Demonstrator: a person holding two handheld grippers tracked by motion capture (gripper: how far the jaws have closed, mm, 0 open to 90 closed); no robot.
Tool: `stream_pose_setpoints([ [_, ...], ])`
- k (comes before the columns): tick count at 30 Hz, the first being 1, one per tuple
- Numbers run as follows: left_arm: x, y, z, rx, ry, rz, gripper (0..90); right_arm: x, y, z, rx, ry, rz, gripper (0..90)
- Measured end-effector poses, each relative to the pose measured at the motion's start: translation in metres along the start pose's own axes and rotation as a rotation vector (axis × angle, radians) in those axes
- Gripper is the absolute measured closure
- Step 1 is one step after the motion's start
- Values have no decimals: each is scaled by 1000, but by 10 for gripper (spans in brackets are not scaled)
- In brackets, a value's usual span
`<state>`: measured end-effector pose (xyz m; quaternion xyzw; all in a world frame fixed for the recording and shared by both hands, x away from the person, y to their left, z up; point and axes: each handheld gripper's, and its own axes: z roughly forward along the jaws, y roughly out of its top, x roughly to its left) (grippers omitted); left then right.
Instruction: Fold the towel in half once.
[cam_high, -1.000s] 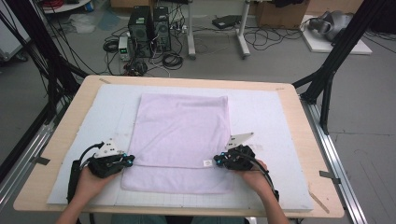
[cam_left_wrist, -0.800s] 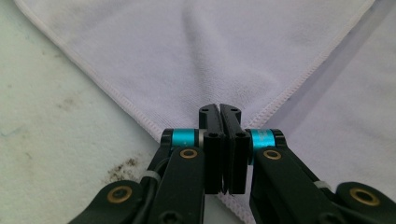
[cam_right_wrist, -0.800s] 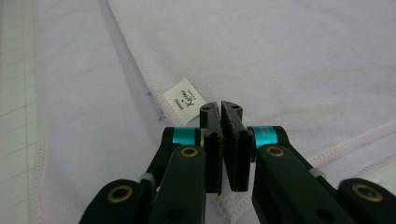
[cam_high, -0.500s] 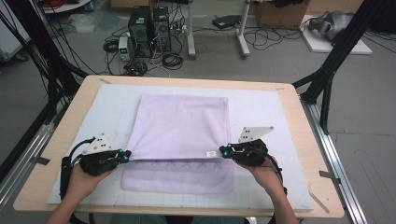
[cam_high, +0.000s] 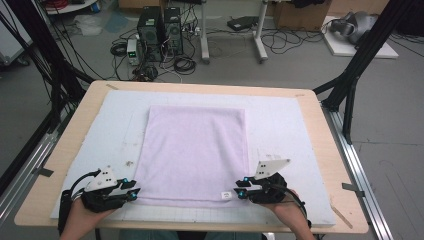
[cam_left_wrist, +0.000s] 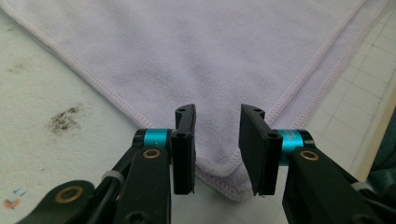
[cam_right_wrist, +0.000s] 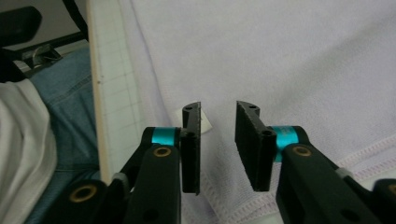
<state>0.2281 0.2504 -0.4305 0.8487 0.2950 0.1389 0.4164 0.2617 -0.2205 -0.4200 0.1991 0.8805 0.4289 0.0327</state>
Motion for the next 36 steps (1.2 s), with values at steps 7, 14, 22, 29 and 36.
stream_pose_setpoints([
  [7,-6,-8,12,28,-19,36,714,-2,-17,20,42,7,14,655],
  [14,-6,-7,8,6,-11,23,874,0,-13,14,51,10,-10,869],
  [22,-12,-3,-9,-27,-10,28,878,6,-7,-3,-1,22,-23,866],
  [29,-12,-12,-2,0,-31,9,801,7,-19,-7,22,20,5,762],
  [36,-14,-15,4,38,-40,20,612,10,-20,3,45,36,-25,606],
])
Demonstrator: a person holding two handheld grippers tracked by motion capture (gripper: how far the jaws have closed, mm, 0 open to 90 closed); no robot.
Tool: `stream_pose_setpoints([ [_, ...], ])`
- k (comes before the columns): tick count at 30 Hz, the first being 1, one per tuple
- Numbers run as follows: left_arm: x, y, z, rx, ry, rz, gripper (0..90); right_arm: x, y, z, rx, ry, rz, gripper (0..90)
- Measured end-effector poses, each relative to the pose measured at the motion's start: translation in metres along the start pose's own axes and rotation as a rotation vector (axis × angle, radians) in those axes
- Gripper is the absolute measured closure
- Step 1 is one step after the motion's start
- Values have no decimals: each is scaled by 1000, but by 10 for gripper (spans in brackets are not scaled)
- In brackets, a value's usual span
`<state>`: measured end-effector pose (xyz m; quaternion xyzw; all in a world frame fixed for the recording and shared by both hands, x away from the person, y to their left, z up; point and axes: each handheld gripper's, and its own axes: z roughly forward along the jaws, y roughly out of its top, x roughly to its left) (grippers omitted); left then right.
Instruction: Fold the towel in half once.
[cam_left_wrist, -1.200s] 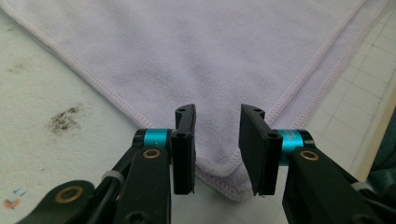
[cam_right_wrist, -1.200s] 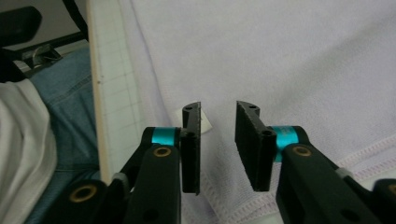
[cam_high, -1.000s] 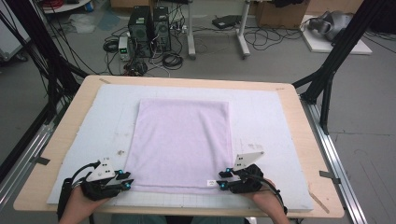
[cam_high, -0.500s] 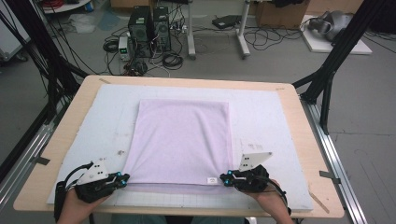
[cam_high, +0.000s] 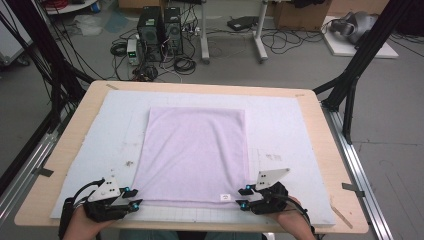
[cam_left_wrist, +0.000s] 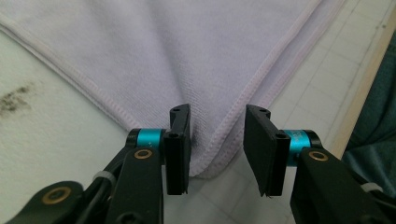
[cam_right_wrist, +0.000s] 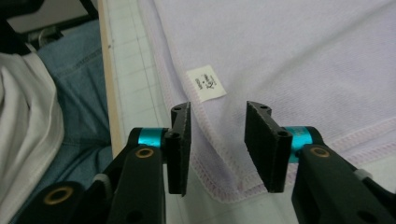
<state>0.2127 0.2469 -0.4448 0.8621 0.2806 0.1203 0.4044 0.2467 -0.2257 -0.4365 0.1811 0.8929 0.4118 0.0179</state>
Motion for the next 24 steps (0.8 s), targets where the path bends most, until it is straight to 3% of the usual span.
stream_pose_setpoints([
  [2,1,-1,0,-10,-2,-11,623,0,-3,8,37,-1,-19,600],
  [3,2,-2,0,-15,3,-15,644,1,-5,8,20,2,-24,603],
  [5,2,-2,1,-23,6,-14,702,0,-7,8,7,-4,-24,684],
  [7,2,-3,1,-24,31,-5,828,-1,-7,7,10,-28,-44,816],
  [8,2,-3,0,-27,28,-9,838,-1,-7,6,14,-25,-49,844],
  [12,-1,-2,-4,-30,34,10,862,-2,-5,3,22,-3,-59,865],
  [16,-5,0,-13,-51,28,14,865,2,-3,-8,-10,2,-63,869],
  [20,-14,-3,-17,-30,27,44,865,9,-4,-12,0,26,-66,869],
  [24,-15,-11,-12,-10,20,37,854,13,-12,-7,20,33,-53,838],
])
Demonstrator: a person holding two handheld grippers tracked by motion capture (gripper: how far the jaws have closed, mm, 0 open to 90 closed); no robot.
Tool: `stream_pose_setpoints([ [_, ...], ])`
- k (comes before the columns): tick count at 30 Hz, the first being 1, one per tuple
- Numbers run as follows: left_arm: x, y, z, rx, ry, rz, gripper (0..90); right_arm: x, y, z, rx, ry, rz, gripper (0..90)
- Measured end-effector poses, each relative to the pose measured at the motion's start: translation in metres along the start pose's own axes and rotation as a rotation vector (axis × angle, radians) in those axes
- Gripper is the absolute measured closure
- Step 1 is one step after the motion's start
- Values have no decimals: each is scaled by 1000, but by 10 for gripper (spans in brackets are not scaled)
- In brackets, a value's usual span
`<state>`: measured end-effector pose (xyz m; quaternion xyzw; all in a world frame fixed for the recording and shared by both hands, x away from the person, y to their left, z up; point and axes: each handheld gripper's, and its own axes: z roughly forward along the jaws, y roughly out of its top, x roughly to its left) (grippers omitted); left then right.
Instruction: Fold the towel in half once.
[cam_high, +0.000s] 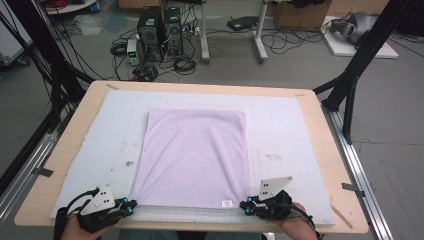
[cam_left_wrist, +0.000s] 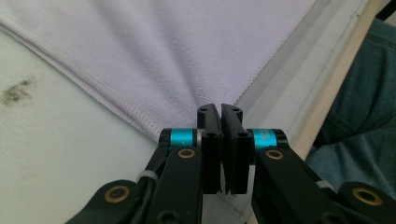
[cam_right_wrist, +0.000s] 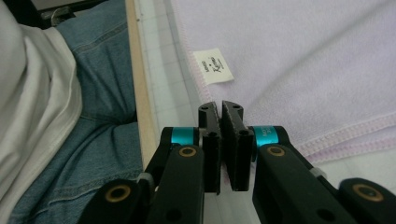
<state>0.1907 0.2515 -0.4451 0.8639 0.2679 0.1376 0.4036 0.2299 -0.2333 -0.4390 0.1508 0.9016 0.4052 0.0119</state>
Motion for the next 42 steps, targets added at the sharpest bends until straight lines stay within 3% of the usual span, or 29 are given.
stream_pose_setpoints([
  [2,2,1,1,-5,-20,-18,728,-3,-1,3,-6,17,35,677],
  [5,5,6,0,-19,7,-32,566,-5,2,-2,-44,25,45,624],
  [10,16,14,-1,-54,28,-68,494,-17,11,-10,-114,-16,93,571],
  [19,39,34,9,-94,39,-131,428,-43,28,-4,-105,-74,141,453],
  [27,58,58,14,-120,55,-134,410,-66,45,2,-133,-105,181,400],
  [35,73,68,18,-146,78,-163,404,-86,66,3,-119,-121,150,382],
  [42,75,78,15,-139,90,-138,404,-95,77,-2,-113,-127,139,389],
])
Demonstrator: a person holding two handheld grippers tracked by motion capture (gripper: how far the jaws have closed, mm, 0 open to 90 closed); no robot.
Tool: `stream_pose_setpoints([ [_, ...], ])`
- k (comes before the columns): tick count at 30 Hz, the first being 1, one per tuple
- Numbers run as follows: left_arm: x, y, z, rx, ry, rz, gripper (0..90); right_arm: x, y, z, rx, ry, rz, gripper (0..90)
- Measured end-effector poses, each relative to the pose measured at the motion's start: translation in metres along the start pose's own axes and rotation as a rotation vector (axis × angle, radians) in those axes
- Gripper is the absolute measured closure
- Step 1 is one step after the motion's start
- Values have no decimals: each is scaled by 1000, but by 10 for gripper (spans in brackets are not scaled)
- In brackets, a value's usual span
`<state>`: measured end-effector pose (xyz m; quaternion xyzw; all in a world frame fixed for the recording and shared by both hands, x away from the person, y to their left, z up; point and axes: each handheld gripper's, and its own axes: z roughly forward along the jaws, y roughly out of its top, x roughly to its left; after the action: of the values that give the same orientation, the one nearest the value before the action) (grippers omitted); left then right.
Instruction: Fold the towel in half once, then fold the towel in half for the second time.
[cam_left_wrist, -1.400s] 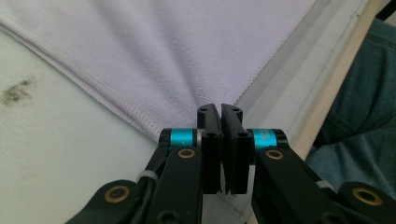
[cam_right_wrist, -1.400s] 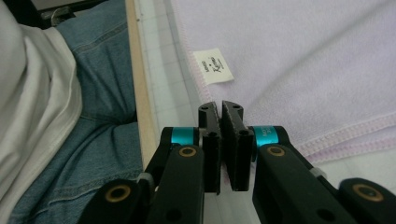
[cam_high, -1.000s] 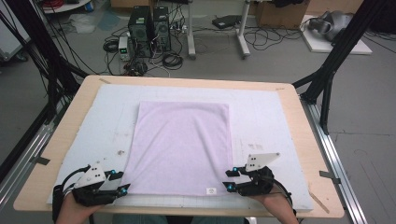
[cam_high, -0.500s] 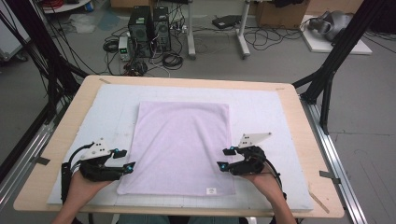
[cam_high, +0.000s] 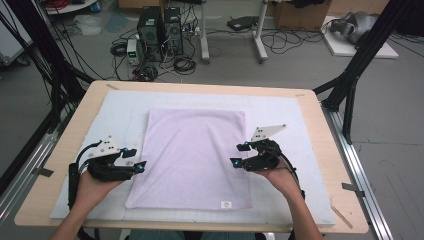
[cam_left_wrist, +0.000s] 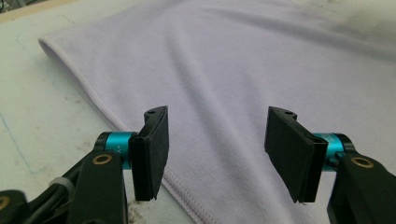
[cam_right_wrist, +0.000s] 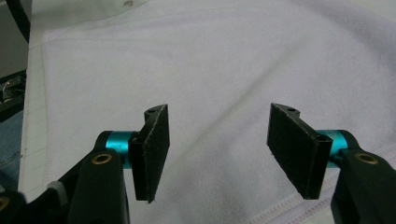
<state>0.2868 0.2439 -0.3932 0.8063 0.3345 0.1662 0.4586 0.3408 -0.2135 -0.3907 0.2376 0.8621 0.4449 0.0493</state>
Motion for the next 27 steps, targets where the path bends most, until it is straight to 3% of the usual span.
stream_pose_setpoints([
  [4,2,6,-1,-15,9,-4,401,-1,4,-3,-11,-3,-14,391],
  [15,-1,4,1,6,5,13,396,-3,2,-2,0,12,-16,389],
  [27,7,4,4,-6,17,-11,395,-6,0,-6,6,-4,-10,392],
])
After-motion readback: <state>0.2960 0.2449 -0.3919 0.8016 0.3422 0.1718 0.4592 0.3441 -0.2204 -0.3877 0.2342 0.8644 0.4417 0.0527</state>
